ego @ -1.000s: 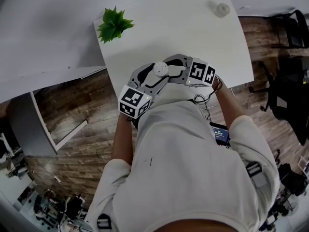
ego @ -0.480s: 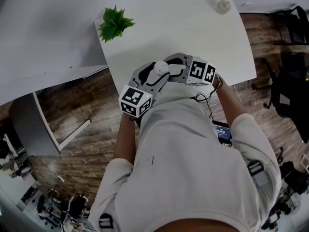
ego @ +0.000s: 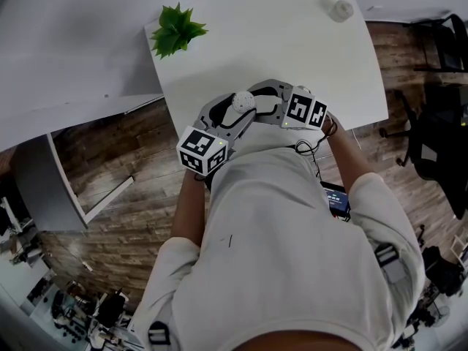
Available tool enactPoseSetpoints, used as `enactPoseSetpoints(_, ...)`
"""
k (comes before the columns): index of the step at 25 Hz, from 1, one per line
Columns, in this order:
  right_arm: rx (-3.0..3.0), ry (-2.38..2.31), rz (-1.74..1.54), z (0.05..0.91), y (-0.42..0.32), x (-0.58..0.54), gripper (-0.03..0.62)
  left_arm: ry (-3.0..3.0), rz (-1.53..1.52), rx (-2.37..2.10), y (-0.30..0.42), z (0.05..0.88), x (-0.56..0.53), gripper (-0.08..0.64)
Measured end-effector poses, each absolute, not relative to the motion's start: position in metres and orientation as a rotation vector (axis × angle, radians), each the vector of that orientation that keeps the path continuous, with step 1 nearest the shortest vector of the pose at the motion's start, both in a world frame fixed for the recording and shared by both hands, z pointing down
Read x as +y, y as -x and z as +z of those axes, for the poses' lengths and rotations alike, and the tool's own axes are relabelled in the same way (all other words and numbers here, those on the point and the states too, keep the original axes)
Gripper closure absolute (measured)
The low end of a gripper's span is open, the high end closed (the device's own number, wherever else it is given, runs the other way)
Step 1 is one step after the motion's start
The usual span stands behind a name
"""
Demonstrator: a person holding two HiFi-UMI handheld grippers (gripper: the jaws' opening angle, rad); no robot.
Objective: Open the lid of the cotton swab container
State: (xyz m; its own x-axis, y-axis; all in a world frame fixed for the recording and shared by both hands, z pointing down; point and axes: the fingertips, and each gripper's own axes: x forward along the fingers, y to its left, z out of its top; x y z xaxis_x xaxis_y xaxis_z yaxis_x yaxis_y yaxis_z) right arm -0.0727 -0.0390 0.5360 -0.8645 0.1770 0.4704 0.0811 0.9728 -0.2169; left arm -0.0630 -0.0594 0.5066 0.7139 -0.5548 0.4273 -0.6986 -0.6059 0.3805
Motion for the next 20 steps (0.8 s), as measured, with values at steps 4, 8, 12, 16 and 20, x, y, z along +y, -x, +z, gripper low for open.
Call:
enactPoseSetpoints(4,-2.606,0.180,0.223,0.537,0.075,-0.038,0.357,-2.391,0.376,-0.948,0.065,0.507,-0.058,0.301)
enactPoseSetpoints(8,-2.604,0.179,0.198,0.539,0.077,-0.037,0.357,-2.382,0.386,-0.931,0.068,0.509,-0.056,0.301)
enactPoseSetpoints(12,-2.604,0.186,0.177,0.539,0.078,-0.034,0.357,-2.368,0.382,-0.921,0.069,0.510,-0.052,0.302)
enactPoseSetpoints(16,-2.608,0.190,0.169,0.540,0.079,-0.032,0.357,-2.347,0.350,-0.900,0.072,0.511,-0.050,0.302)
enactPoseSetpoints(20,-2.607,0.196,0.162,0.541,0.081,-0.030,0.357,-2.320,0.324,-0.888,0.075,0.512,-0.049,0.302)
